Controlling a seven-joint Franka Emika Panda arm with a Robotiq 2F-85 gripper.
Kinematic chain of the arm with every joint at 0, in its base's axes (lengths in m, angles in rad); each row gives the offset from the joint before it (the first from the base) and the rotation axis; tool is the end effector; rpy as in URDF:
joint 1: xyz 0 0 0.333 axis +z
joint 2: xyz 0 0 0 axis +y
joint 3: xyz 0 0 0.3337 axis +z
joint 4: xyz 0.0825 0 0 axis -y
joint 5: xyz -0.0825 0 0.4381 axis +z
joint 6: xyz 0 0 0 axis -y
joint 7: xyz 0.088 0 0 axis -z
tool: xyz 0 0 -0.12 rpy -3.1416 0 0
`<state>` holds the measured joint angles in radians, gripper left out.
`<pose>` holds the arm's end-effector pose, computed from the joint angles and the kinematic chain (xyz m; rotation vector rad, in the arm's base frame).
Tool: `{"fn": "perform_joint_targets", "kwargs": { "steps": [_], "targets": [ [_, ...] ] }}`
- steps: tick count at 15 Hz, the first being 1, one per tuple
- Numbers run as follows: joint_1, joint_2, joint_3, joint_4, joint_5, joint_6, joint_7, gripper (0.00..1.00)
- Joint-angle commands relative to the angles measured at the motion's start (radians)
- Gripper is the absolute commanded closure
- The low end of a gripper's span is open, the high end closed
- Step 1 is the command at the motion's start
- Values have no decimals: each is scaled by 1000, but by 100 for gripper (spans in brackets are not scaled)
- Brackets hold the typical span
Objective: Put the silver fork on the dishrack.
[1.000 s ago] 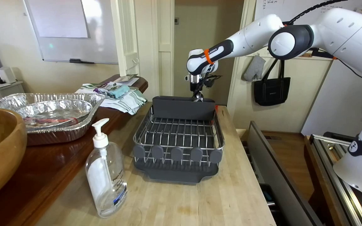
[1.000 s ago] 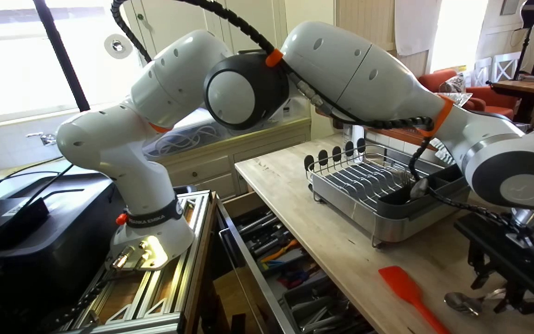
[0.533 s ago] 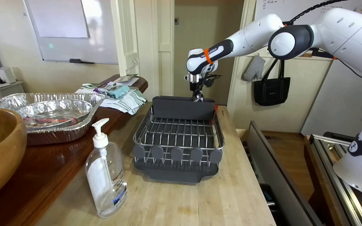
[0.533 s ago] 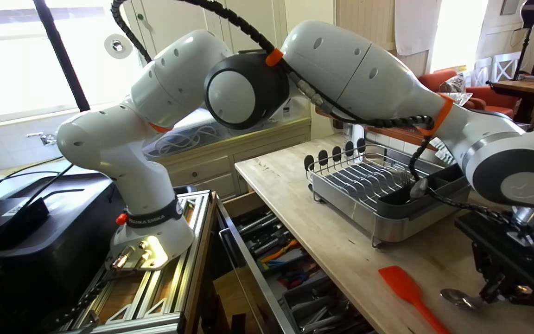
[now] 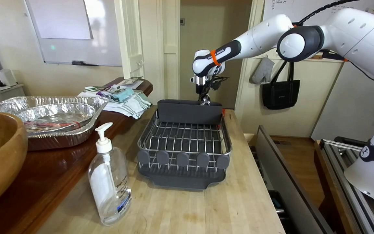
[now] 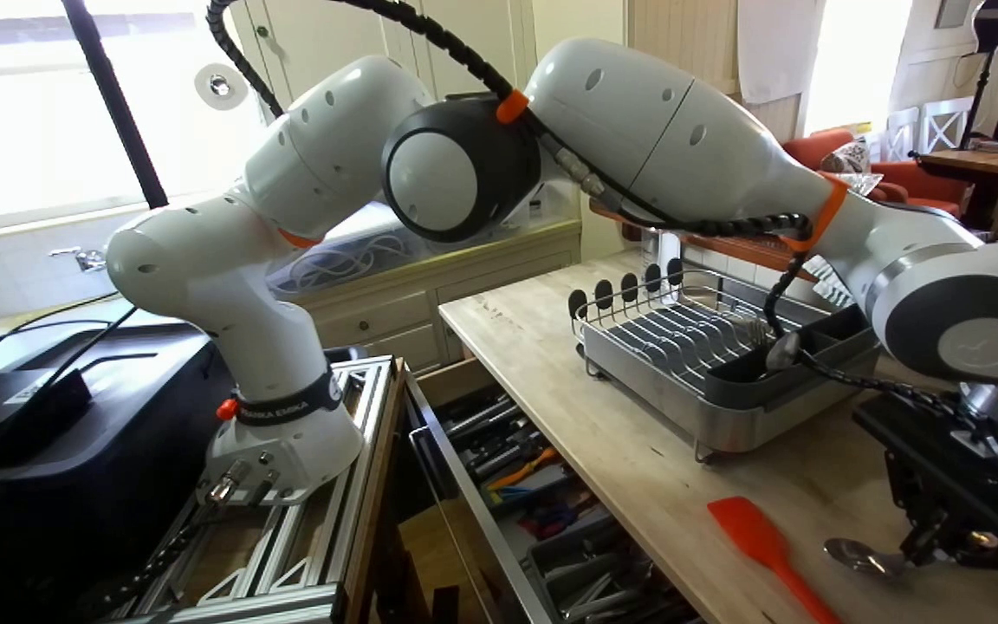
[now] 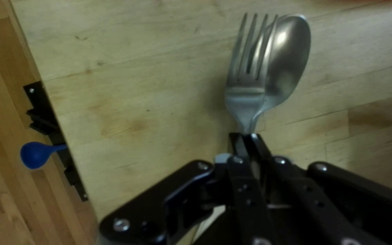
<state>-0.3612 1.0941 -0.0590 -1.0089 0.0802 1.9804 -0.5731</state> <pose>0.7634 -0.3171 0.1325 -3.0570 -0.2223 0.1507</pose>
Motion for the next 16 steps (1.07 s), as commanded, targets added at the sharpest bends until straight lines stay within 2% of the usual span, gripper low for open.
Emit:
{"fn": "perform_joint_targets", "kwargs": {
  "steps": [1,16],
  "targets": [
    [0,-1,-4,16,-5,3,-3,98],
    [7,-148,-4,-49,-25,0,-153,98]
  ]
}}
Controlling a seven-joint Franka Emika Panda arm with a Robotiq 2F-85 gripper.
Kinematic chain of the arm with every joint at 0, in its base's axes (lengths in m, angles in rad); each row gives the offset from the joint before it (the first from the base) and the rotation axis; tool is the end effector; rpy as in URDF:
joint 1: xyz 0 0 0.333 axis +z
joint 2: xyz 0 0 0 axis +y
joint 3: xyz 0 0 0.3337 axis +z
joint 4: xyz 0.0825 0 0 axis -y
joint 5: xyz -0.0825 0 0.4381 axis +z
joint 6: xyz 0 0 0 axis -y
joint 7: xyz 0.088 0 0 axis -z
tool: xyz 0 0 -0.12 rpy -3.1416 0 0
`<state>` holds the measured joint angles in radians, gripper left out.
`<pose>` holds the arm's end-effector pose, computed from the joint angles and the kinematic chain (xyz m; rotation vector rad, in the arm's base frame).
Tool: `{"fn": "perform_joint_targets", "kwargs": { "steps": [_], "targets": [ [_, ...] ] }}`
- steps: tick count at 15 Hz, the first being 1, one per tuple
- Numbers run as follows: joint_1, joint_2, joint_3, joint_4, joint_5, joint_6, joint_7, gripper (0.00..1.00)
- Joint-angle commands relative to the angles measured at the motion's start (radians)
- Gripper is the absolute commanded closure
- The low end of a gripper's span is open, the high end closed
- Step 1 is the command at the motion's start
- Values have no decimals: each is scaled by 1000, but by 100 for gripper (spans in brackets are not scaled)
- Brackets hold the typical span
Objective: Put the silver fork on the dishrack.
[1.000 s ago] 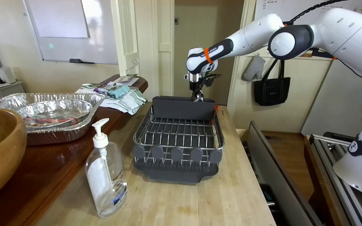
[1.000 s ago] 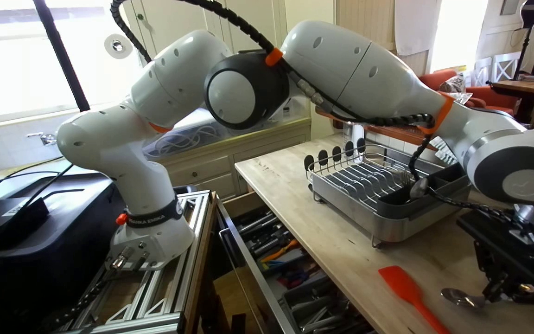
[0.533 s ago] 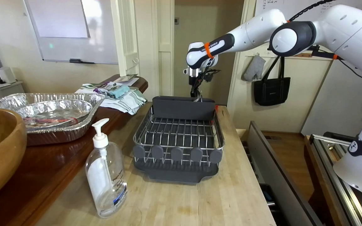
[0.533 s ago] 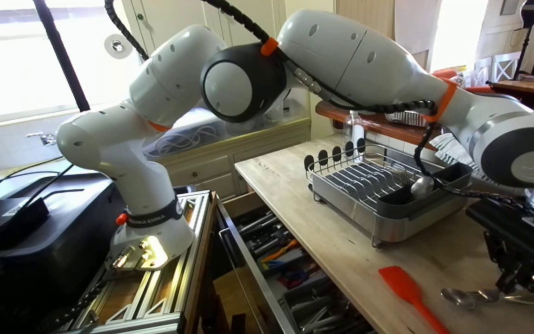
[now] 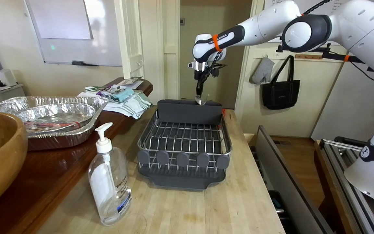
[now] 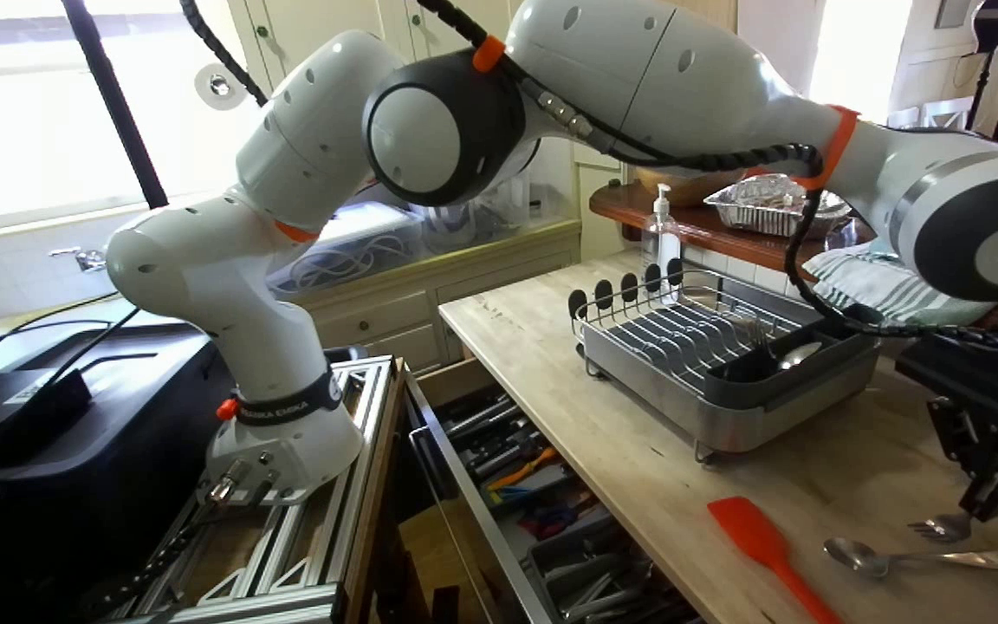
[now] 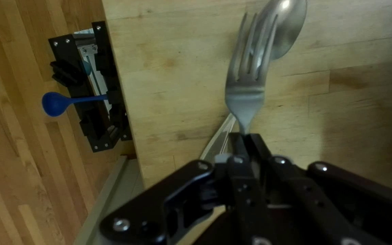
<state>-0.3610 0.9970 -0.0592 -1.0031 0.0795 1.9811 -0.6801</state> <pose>0.7793 -0.3230 0.2166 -3.0879 -0.3945 0.0050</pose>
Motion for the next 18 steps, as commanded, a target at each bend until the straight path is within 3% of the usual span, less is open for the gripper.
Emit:
{"fn": "perform_joint_targets", "kwargs": {
  "steps": [1,18],
  "targets": [
    [9,-69,-4,-66,-30,-5,-70,98],
    [152,-346,-27,-312,-363,-37,-306,98]
  ]
}}
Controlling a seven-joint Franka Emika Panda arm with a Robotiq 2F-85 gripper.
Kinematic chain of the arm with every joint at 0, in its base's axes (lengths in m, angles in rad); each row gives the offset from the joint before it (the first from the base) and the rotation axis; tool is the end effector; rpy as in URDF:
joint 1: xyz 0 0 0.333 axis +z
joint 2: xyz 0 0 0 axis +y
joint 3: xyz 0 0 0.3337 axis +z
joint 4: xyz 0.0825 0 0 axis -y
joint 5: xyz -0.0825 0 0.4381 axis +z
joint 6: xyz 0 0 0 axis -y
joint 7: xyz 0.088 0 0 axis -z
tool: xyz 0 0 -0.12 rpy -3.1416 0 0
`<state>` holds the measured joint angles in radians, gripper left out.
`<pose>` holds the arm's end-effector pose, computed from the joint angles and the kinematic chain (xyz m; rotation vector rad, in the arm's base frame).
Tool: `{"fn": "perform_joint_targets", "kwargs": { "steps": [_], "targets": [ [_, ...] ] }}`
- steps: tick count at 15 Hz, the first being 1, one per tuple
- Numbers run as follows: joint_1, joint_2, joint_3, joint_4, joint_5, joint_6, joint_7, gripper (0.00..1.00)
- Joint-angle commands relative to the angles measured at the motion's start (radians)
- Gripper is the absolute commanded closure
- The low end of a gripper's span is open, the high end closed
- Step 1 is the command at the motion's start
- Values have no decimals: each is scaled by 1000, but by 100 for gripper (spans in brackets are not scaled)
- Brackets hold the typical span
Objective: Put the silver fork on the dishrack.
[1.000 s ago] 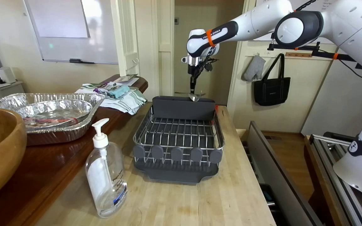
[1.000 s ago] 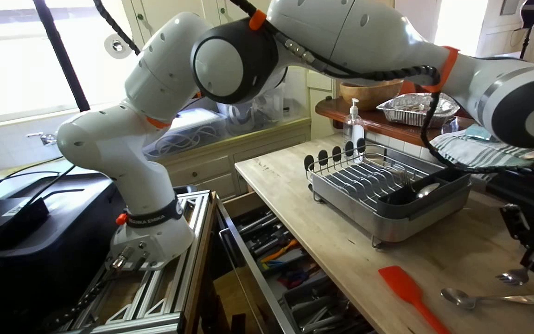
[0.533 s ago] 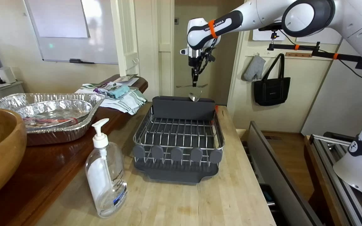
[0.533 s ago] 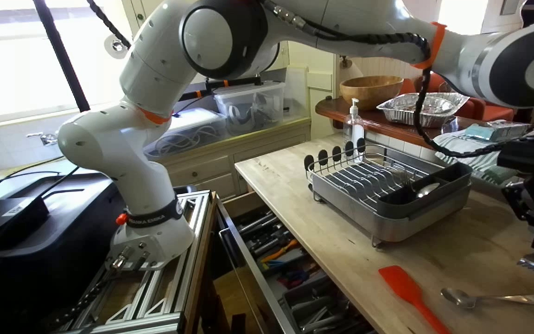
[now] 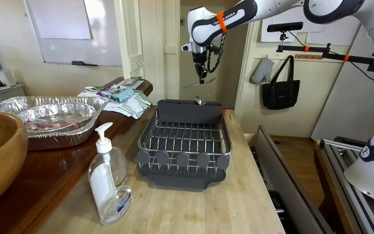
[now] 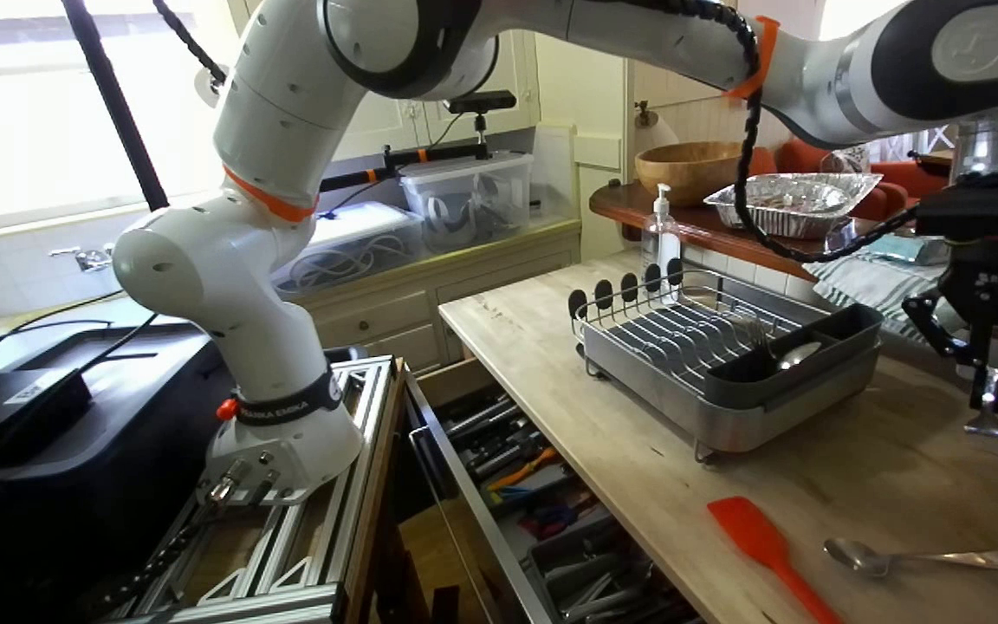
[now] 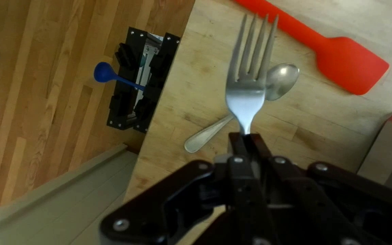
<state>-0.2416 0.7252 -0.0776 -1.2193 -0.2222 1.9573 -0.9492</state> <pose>0.7700 -0.2561 0.3299 2.7246 1.0453 -0.2067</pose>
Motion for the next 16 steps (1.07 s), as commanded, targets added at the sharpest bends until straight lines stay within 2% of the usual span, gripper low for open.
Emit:
{"fn": "perform_joint_targets", "kwargs": {
  "steps": [1,16],
  "targets": [
    [42,-91,-9,-115,-80,-19,-48,98],
    [122,-353,3,-481,-264,-47,-245,98]
  ]
}}
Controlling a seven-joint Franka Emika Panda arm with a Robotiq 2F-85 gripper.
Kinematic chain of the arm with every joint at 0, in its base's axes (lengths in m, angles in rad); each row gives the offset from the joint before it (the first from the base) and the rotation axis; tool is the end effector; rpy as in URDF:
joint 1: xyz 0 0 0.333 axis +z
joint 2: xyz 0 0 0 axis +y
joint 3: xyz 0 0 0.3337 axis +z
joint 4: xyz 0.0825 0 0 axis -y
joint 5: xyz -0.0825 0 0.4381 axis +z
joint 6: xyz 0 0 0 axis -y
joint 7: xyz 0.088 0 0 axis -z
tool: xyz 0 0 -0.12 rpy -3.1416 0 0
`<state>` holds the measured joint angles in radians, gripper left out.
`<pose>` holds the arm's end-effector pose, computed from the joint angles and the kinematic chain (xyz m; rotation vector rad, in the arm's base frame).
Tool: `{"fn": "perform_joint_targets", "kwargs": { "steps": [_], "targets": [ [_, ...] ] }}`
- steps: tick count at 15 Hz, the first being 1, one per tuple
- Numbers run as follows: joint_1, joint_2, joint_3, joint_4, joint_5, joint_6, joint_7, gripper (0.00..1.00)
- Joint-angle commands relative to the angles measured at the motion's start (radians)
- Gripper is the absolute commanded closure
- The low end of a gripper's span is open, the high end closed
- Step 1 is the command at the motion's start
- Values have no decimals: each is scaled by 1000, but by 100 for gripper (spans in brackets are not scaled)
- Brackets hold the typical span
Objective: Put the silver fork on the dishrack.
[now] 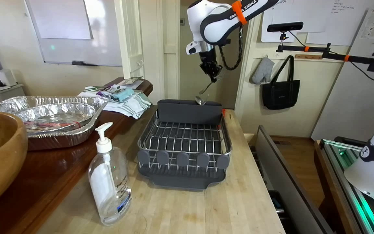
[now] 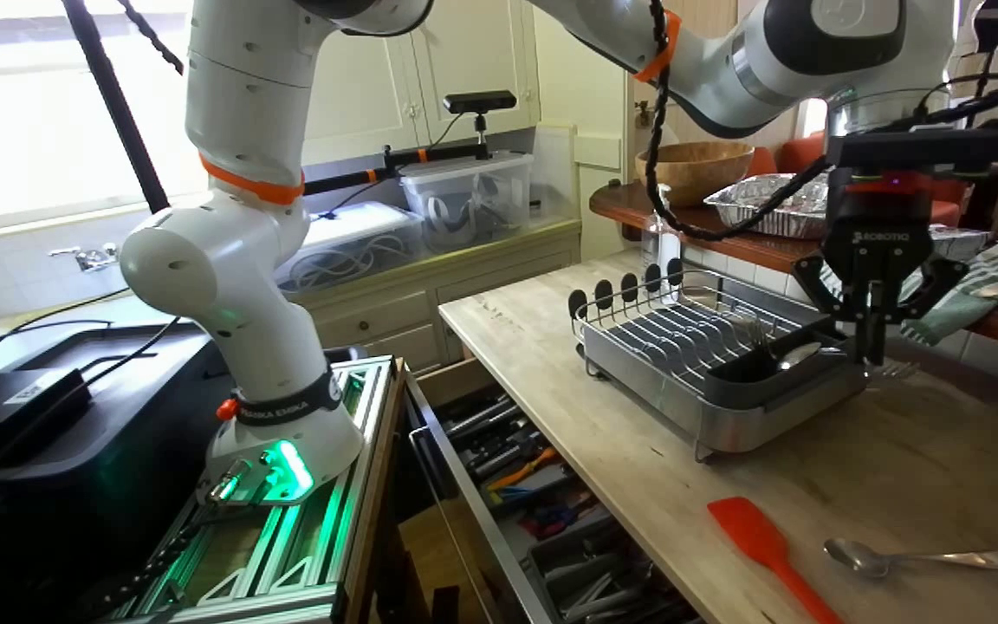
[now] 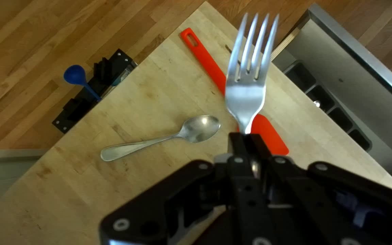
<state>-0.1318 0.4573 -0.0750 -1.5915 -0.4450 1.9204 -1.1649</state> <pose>0.7027 -0.1776 0.3465 2.3785 1.5345 -0.5430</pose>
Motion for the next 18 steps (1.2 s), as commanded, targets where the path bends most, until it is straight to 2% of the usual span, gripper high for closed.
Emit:
{"fn": "perform_joint_targets", "kwargs": {
  "steps": [1,5,9,18],
  "targets": [
    [15,-101,0,-128,-49,-9,-33,98],
    [29,-139,1,-164,-77,-15,-34,98],
    [51,-140,6,-145,-105,-57,-36,98],
    [119,-47,23,16,-221,-248,-8,98]
  ]
}}
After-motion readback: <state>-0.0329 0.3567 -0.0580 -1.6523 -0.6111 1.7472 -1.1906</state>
